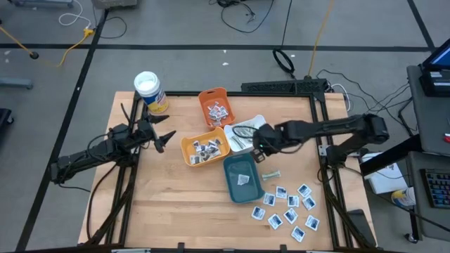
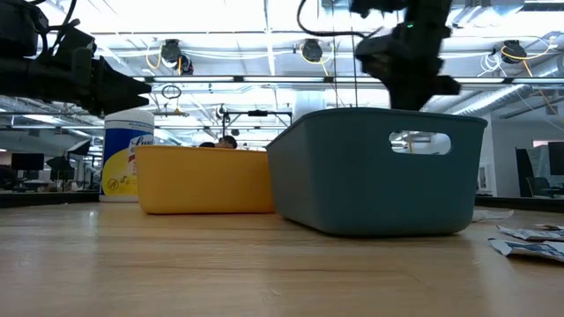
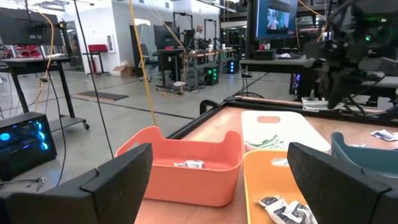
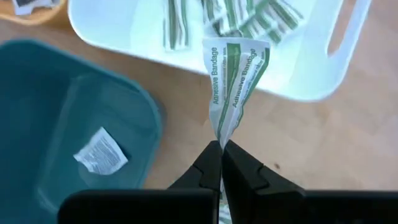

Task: Pick & Place First Aid Supplies
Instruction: Put the green bandage into the white bin

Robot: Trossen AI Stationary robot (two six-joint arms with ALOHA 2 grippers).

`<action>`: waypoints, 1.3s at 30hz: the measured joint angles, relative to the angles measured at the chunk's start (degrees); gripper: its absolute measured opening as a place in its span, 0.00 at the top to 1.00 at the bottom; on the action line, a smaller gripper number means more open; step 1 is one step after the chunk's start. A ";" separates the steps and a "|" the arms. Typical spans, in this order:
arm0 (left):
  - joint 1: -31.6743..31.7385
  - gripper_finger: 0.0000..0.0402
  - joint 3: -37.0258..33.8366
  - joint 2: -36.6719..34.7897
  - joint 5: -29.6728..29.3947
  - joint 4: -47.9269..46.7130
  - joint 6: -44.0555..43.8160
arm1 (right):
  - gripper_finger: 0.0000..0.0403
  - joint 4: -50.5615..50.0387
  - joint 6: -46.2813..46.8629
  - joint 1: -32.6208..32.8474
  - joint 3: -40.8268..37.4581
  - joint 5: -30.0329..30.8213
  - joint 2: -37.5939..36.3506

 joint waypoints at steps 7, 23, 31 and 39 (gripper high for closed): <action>-0.02 0.06 0.00 0.00 0.02 0.04 0.00 | 1.00 -1.08 -5.21 -5.81 9.27 -2.90 6.84; -0.01 0.06 0.00 0.00 0.01 0.04 -0.01 | 1.00 0.66 -11.66 -13.25 15.96 -8.74 21.69; -0.02 0.06 0.00 0.00 0.02 0.04 0.00 | 0.93 3.31 -14.29 -13.67 15.96 -8.66 22.02; -0.02 0.06 0.00 0.00 0.01 0.04 0.00 | 0.60 3.76 -20.40 -14.35 15.96 -9.46 21.16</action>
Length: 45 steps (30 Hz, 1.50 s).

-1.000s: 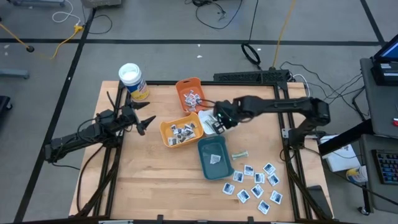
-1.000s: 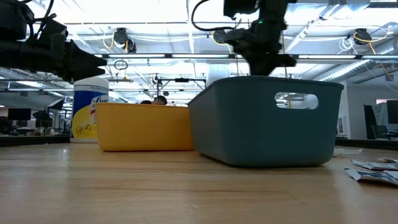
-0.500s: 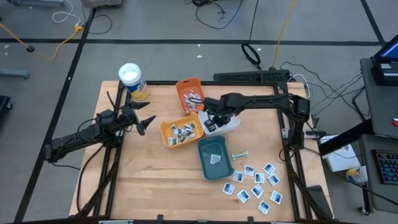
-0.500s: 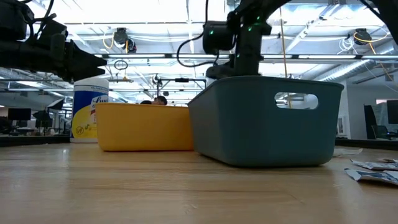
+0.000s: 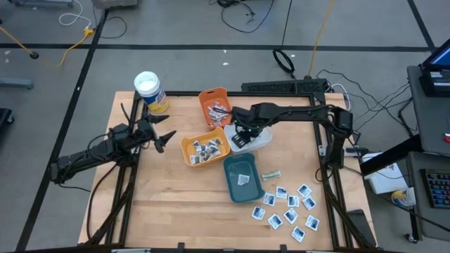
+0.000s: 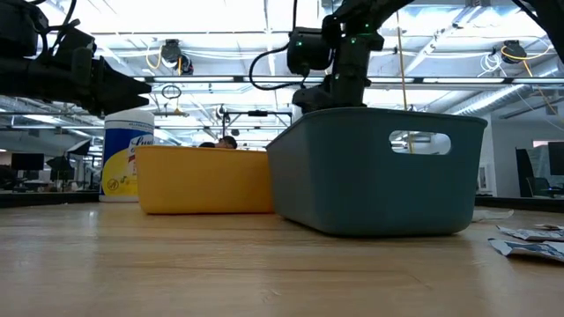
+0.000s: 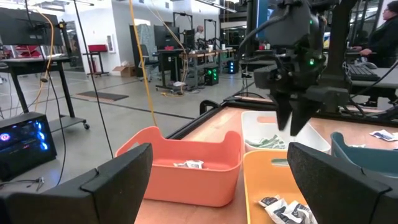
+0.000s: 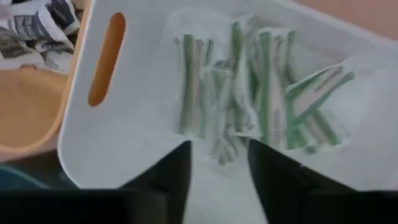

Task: Pick & Place First Aid Supplies
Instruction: Put the green bandage into the white bin

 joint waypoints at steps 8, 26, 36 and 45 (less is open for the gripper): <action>0.01 0.06 0.00 0.00 0.01 -0.01 0.00 | 0.34 -0.32 -27.05 -0.09 0.00 -2.19 -4.27; 0.02 0.06 0.00 0.00 0.01 -0.02 0.00 | 0.34 -2.80 -50.19 10.60 -18.37 -5.20 -24.79; 0.02 0.06 0.00 0.00 0.01 -0.02 0.00 | 0.34 -2.11 -45.01 17.86 -27.71 -4.98 -31.18; 0.02 0.06 0.00 0.00 0.01 -0.02 0.00 | 0.34 5.93 -37.74 23.85 -33.49 -4.97 -27.83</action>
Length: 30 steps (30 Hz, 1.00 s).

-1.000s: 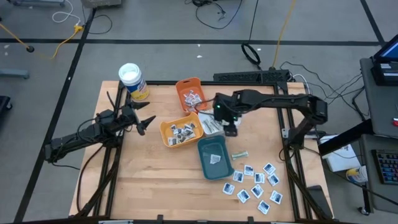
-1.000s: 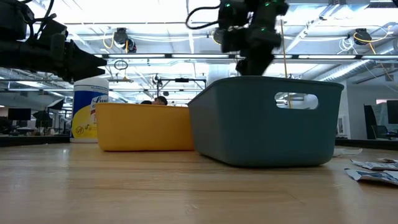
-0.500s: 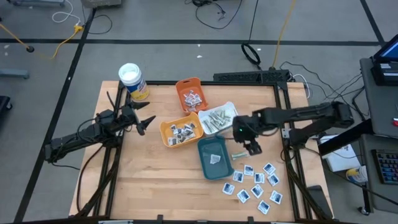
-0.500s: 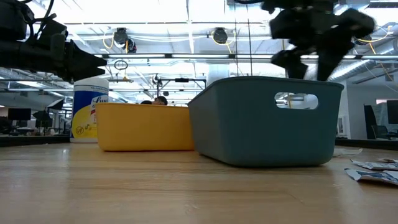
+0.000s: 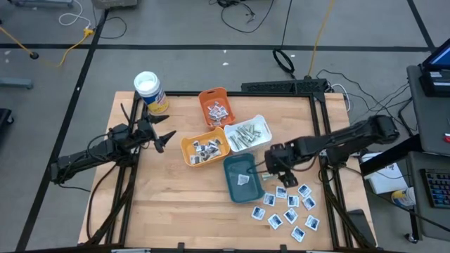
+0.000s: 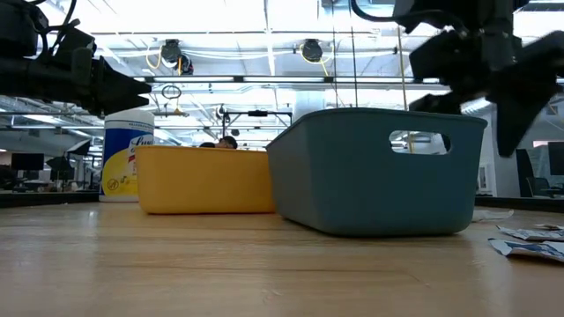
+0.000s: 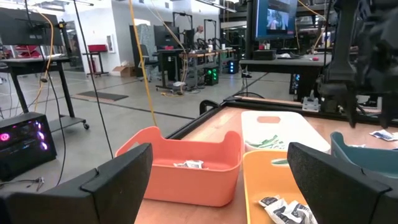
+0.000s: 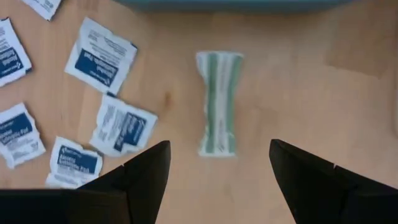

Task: Pick & Place First Aid Supplies
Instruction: Put the green bandage into the white bin

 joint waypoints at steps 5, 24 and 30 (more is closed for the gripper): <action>-0.02 0.06 0.00 0.00 0.00 0.06 0.00 | 0.34 4.60 1.16 2.73 -2.82 4.58 2.93; -0.02 0.06 0.04 0.00 0.00 0.35 0.00 | 0.95 12.32 2.68 4.41 -6.27 4.05 8.37; 0.00 0.06 0.04 0.00 0.00 0.36 -0.02 | 0.99 8.65 5.57 4.37 -4.73 4.25 5.98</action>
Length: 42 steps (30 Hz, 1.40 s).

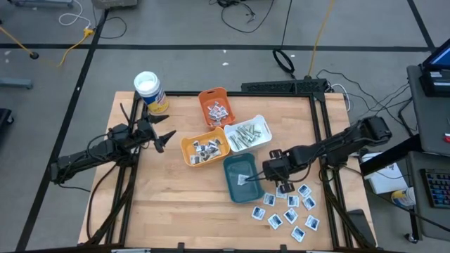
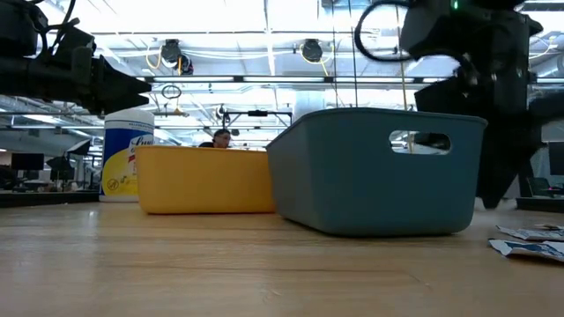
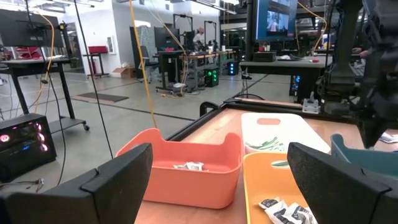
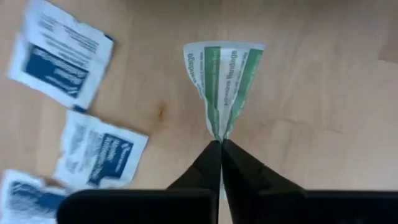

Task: Pick & Place First Aid Supplies
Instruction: Put the green bandage into the white bin

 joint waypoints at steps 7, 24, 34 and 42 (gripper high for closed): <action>-0.01 0.06 0.00 0.00 0.00 0.01 0.02 | 1.00 -6.17 5.93 -0.10 3.82 -0.01 -5.97; -0.01 0.06 0.00 0.00 0.00 0.03 0.02 | 1.00 -11.61 30.11 -10.98 16.40 6.54 -5.00; -0.02 0.06 0.00 0.00 0.00 0.01 0.02 | 1.00 -13.76 38.71 -25.17 24.76 6.12 2.23; -0.02 0.06 -0.02 0.00 0.00 0.03 0.02 | 1.00 -10.47 39.40 -28.61 26.45 6.15 9.67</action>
